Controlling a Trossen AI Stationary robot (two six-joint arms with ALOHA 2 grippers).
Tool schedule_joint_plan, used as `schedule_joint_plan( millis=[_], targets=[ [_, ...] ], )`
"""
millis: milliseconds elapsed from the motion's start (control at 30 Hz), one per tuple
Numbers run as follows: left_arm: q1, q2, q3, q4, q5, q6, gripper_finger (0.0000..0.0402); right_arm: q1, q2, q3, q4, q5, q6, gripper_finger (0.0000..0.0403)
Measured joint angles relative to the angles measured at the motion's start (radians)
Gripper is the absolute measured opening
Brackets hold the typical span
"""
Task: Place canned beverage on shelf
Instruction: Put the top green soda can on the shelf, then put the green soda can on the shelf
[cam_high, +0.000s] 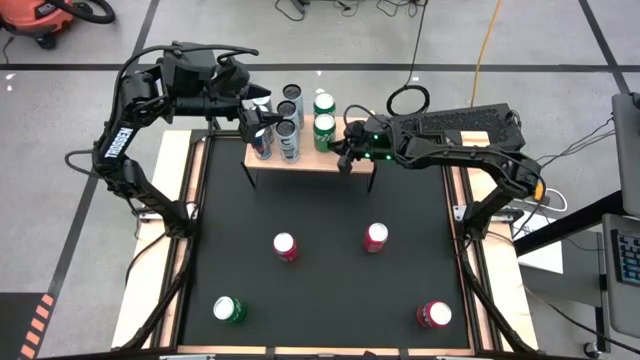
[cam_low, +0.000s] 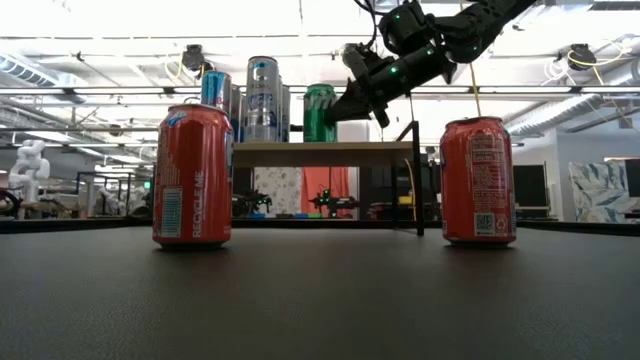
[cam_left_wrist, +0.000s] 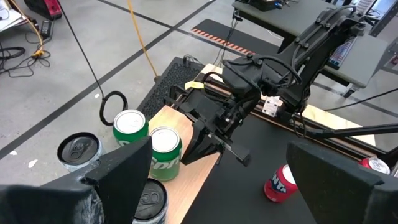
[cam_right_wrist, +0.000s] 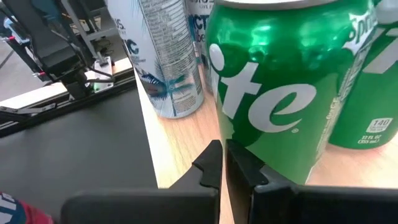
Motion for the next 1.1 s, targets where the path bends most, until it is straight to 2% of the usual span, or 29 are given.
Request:
schedule_joint_plan(
  millis=[600, 1100],
  targets=[
    [0.0, 0.0, 0.0, 0.0, 0.0, 0.001, 0.037, -0.035, 0.0, 0.0, 0.021, -0.006, 0.005, 0.0],
    [0.0, 0.0, 0.0, -0.065, -0.018, 0.0, 0.037, -0.036, -0.109, 0.141, -0.169, -0.008, 0.003, 0.0]
  ],
)
